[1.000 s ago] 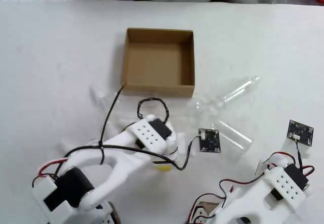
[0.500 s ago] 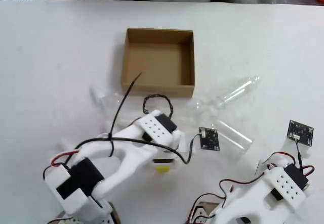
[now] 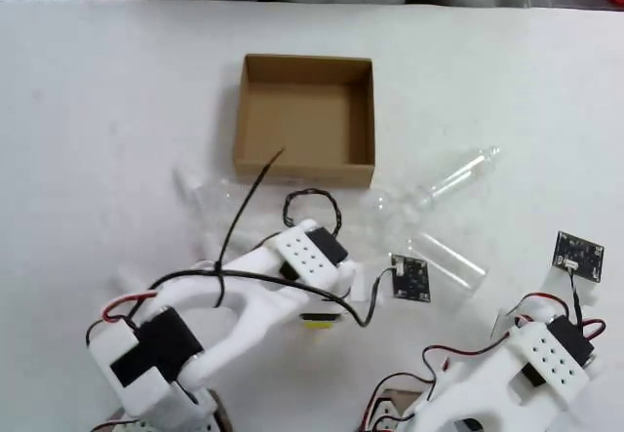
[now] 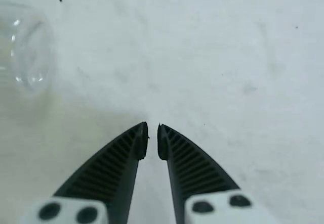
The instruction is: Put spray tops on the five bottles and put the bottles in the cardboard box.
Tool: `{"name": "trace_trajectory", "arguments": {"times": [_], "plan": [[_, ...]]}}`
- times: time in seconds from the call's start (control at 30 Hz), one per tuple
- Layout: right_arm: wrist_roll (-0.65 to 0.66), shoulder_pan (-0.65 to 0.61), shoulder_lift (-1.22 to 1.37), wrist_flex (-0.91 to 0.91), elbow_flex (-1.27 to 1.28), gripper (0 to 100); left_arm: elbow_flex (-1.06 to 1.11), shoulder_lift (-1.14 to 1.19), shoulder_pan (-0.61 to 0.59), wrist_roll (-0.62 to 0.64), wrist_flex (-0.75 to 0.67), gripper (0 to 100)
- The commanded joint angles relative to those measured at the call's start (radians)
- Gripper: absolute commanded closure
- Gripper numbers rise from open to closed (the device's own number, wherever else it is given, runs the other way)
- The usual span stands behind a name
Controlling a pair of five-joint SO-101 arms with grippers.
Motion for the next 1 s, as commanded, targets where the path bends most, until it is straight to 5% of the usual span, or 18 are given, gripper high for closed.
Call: {"name": "trace_trajectory", "arguments": {"times": [0.0, 0.2, 0.37, 0.83, 0.97], "plan": [[-0.009, -0.01, -0.015, -0.015, -0.006, 98.1, -0.009, -0.007, 0.008, 0.006, -0.034, 90], [-0.009, -0.01, -0.015, -0.015, -0.006, 98.1, 0.021, -0.088, 0.005, 0.017, -0.032, 90], [-0.009, -0.01, -0.015, -0.015, -0.006, 98.1, 0.097, -0.285, -0.002, 0.155, -0.032, 90], [0.006, -0.035, -0.015, -0.056, -0.021, 97.7, 0.324, -0.862, -0.344, 0.368, -0.032, 90], [0.14, -0.068, -0.008, 0.039, -0.121, 97.7, 0.414, -1.05, -0.463, 0.428, -0.032, 90]]}}
